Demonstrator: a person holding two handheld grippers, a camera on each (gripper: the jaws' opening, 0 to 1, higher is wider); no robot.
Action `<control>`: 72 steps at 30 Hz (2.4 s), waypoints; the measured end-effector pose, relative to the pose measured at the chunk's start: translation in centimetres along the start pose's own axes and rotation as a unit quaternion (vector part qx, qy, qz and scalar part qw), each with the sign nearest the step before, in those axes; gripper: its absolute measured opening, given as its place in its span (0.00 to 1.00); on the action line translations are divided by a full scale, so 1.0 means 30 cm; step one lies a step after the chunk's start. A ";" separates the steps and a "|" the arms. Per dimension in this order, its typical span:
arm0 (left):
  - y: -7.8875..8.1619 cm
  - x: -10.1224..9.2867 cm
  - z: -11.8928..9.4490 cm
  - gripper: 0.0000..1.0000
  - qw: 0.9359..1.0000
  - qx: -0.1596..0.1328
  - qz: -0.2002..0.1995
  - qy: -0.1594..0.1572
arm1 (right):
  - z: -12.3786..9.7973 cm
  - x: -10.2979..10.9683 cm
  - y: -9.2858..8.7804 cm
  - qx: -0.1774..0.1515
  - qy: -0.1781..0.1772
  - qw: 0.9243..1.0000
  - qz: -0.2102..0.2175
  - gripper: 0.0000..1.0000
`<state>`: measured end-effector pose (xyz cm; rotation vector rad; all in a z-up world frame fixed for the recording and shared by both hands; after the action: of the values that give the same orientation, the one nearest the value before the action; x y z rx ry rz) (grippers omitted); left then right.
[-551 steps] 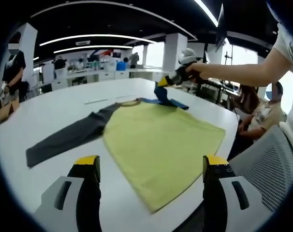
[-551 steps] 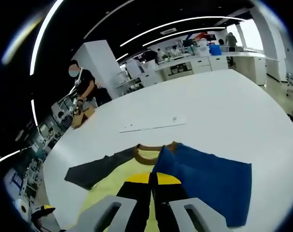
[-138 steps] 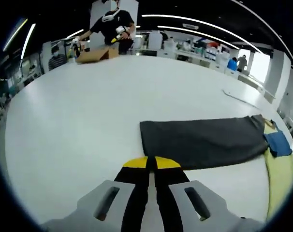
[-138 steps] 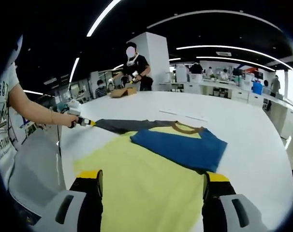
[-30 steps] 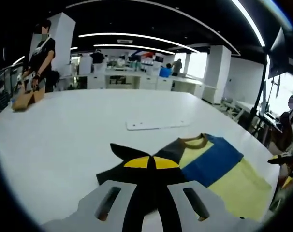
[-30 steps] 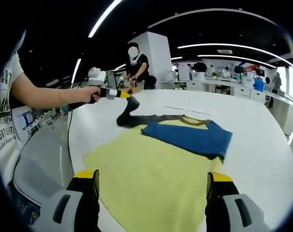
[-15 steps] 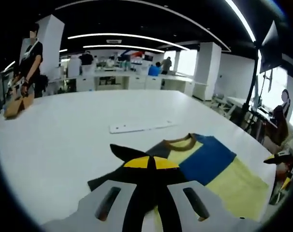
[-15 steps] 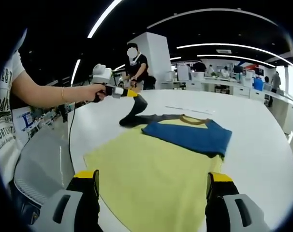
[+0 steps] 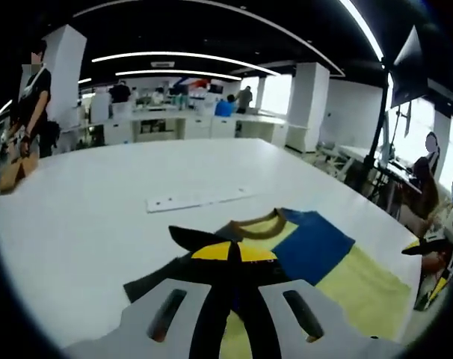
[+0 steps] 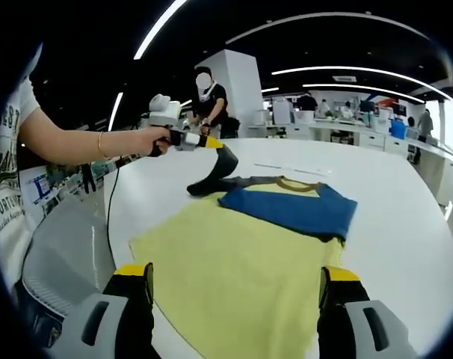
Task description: Fold the garment on the visible template until the final outline fits inside the template.
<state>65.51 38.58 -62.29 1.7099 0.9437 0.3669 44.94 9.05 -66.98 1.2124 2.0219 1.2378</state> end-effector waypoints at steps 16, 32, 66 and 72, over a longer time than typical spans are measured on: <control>0.036 -0.084 0.097 0.00 0.999 0.000 0.012 -0.030 | -0.014 -0.013 -0.014 0.000 -0.007 1.000 0.005 0.91; 0.055 -0.153 0.191 0.00 0.998 0.000 0.013 -0.061 | -0.005 -0.005 -0.019 0.005 -0.003 1.000 0.003 0.91; 0.067 -0.310 0.329 0.00 0.993 0.000 0.026 -0.113 | -0.019 -0.019 -0.043 0.019 -0.014 1.000 0.006 0.94; 0.066 -0.336 0.352 0.00 0.992 0.000 0.028 -0.124 | -0.021 -0.028 -0.045 0.017 -0.018 1.000 0.010 0.94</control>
<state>66.83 23.91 -62.12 1.7380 0.7150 0.1848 44.29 7.75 -67.89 1.2638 2.0171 1.1866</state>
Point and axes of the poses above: the point that each gripper's makers call its tool centre point, and the gripper's own axes: z roughly forward along the fingers, x roughly to its left, y roughly out of its top, the point moved 7 cm from there along -z, roughly backward along the fingers, and after that the axes turned 13 degrees about -y, right-handed, at the moved point
